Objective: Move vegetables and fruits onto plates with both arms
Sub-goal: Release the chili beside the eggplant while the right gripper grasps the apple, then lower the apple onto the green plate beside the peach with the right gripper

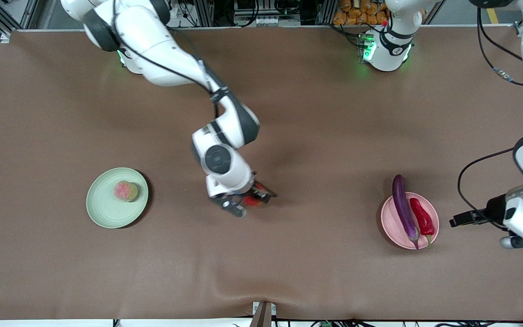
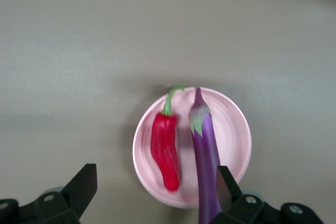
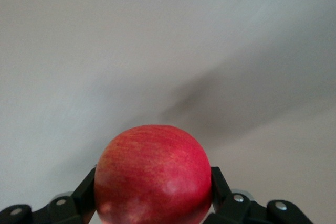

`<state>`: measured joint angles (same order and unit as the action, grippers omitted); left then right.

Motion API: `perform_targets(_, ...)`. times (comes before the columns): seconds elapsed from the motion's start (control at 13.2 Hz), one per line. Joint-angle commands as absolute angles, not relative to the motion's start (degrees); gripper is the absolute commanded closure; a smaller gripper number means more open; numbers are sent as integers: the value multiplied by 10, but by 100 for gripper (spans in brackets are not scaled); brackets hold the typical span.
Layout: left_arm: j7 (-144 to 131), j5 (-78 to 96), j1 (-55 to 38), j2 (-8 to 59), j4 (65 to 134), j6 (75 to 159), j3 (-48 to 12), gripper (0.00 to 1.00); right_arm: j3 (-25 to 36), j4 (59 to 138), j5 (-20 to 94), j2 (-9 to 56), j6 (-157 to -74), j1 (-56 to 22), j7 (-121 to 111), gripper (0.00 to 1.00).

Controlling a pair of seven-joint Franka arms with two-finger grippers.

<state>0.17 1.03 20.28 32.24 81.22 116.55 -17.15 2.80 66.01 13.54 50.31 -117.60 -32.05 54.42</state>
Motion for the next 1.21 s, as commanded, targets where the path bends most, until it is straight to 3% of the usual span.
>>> perform_targets(0.0,-4,8,211,228,835,1091,-171,0,17,684,124,446,-1087,-237,445,100)
perform_targets(0.23,-7,8,211,153,835,1017,-172,0,29,731,92,397,-1003,-137,298,100)
perform_targets(0.53,-9,8,206,91,835,956,-184,0,29,825,72,346,-1007,-20,141,100)
perform_targets(0.91,-37,8,203,43,836,899,-228,0,30,925,71,343,-1130,-4,120,100)
perform_targets(0.98,-39,8,183,31,839,896,-220,0,30,925,72,346,-1137,5,103,100)
perform_targets(1.13,-47,-28,89,17,867,896,-128,0,29,924,73,352,-1151,21,87,100)
